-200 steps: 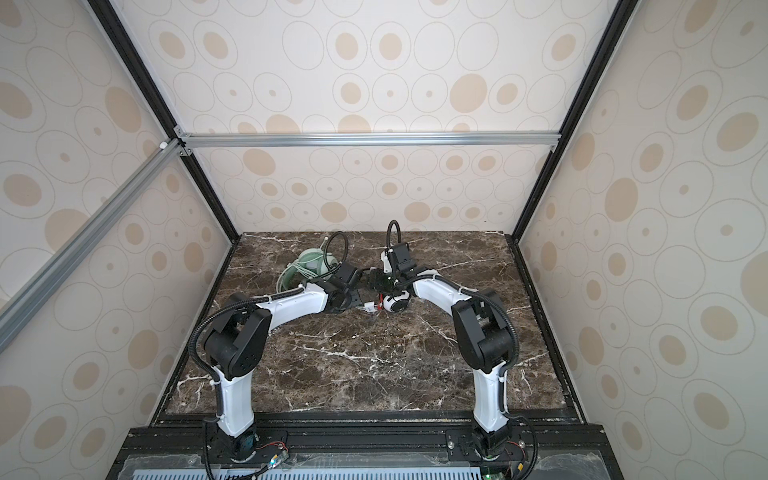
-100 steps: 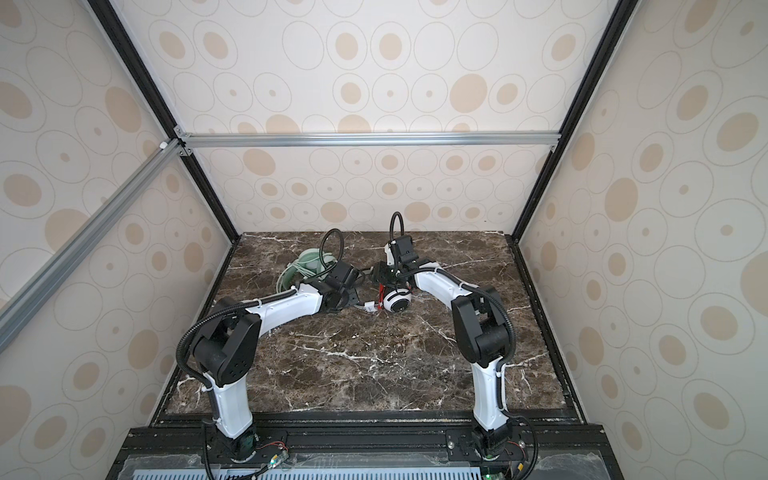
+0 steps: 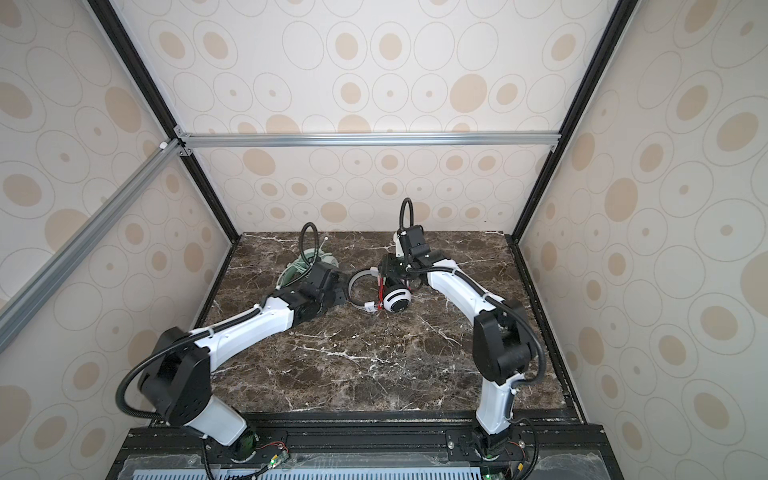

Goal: Wrap the headphones

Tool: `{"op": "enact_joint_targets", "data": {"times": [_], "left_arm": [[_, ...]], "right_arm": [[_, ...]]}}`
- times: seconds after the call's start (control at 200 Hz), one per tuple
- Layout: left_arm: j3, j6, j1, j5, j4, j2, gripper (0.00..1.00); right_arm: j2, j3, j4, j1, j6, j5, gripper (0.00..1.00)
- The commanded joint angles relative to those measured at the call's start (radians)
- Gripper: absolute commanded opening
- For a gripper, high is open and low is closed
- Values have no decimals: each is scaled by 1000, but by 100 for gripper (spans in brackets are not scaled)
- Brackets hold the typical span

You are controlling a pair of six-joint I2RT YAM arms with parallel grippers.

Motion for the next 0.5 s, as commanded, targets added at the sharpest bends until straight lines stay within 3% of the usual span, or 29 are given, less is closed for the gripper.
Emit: {"op": "enact_joint_targets", "data": {"times": [0.0, 0.13, 0.185, 0.2, 0.22, 0.235, 0.335, 0.42, 0.495], "left_arm": [[-29, 40, -20, -64, 24, -110, 38], [-97, -1, -28, -100, -20, -271, 44], [-150, -35, -28, -106, -12, -357, 53], [-166, -43, -26, -105, -8, -382, 62], [-190, -52, -27, -107, 3, -416, 92], [-208, -54, -26, -107, 12, -442, 98], [-313, -89, -27, -134, 58, -610, 98], [-413, -106, -26, -175, 121, -722, 98], [-528, -146, -26, -231, 186, -801, 98]], "right_arm": [[-157, -72, -34, -7, -34, 98, 57], [-339, -189, -39, -12, -43, 165, 57], [-419, -245, -42, -15, -44, 194, 57], [-441, -261, -40, -15, -43, 196, 57], [-468, -278, -40, -15, -43, 207, 57], [-488, -295, -40, -16, -44, 208, 57], [-613, -399, -40, -19, -55, 244, 64], [-707, -495, -44, -20, -58, 306, 85], [-774, -570, -50, -21, -71, 366, 92]]}}
